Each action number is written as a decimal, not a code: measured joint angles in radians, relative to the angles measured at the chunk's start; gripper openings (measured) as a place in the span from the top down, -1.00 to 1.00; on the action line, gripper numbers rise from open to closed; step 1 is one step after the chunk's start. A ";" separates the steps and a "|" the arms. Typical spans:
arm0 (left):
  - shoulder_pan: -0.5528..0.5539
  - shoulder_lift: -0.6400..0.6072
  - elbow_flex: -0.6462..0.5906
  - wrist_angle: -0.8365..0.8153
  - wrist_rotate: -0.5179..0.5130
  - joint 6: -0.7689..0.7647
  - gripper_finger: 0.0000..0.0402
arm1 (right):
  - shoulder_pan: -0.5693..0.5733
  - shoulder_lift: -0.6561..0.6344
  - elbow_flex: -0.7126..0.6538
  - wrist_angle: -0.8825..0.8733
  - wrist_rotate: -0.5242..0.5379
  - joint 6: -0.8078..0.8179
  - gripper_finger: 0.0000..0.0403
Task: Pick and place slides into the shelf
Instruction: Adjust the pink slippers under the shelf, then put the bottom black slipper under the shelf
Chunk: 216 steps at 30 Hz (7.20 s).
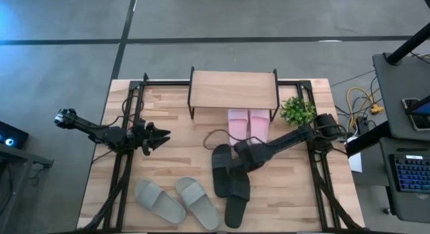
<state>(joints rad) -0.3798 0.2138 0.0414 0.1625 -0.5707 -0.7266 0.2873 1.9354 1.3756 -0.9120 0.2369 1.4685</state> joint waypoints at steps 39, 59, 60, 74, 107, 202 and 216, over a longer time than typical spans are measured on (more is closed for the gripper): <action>0.000 0.022 -0.001 0.008 -0.044 0.006 -0.11 | -0.262 0.319 0.350 -0.252 0.285 -0.301 0.96; 0.000 0.028 -0.001 0.007 -0.041 0.005 -0.11 | -0.090 0.082 0.406 -0.052 -0.022 -0.774 0.96; 0.000 0.028 -0.002 0.007 -0.038 0.005 -0.11 | -0.061 0.049 0.405 -0.087 -0.001 -0.773 0.96; 0.000 0.055 -0.003 0.000 -0.035 0.009 -0.11 | 0.343 0.011 0.357 -0.317 0.072 -0.351 0.61; 0.000 0.090 -0.003 0.006 -0.035 0.001 -0.11 | 0.425 0.188 0.443 -0.298 0.131 -0.382 -0.10; 0.000 0.094 -0.004 0.007 -0.090 0.009 -0.11 | -0.270 0.238 0.372 -0.123 0.445 -1.121 0.26; 0.000 0.094 -0.004 0.009 -0.090 0.009 -0.11 | -0.219 0.227 0.457 -0.253 0.341 -1.103 0.05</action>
<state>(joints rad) -0.3798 0.3073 0.0372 0.1715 -0.6605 -0.7177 0.0685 2.1620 1.8327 -1.1649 0.5779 0.3659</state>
